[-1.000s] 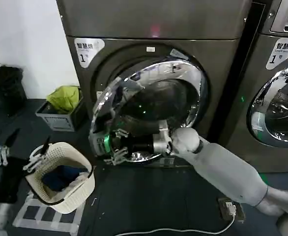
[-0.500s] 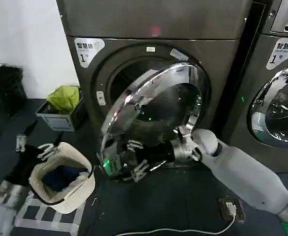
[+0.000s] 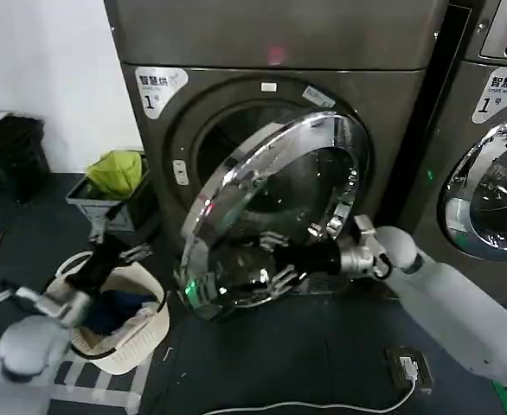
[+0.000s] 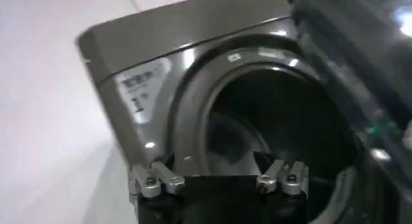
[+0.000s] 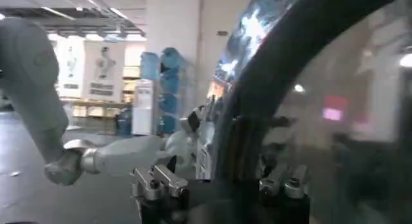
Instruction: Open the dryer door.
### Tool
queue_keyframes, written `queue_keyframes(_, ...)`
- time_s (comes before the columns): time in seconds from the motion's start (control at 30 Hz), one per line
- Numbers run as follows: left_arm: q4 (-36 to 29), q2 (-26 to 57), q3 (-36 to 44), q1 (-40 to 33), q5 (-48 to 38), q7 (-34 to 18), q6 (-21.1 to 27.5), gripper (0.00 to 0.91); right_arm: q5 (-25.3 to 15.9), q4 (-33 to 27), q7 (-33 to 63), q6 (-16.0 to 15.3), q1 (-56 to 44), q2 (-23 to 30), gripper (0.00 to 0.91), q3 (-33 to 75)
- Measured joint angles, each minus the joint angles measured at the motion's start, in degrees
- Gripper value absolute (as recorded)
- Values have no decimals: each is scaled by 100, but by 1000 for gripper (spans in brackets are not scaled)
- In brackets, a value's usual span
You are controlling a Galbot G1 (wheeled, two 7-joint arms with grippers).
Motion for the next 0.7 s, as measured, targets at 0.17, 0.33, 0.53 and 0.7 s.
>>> queue_keyframes(0.17, 193, 21, 542, -459, -25, 14, -51, 907, 99, 280, -35, 80, -913, -489, 907, 1022)
queue_keyframes(0.33, 282, -31, 943, -787, -17, 93, -147, 907, 296, 748, -176, 211, -2403, -887, 907, 2566)
queue_keyframes(0.53, 282, -37, 1312, -1040, 2, 162, -291, 907, 455, 1233, -245, 297, -4409, -885, 907, 4726)
queue_keyframes(0.7, 187, 17, 1570, -1159, -79, 188, -356, 907, 528, 1529, -72, 573, -5942, -600, 907, 6308)
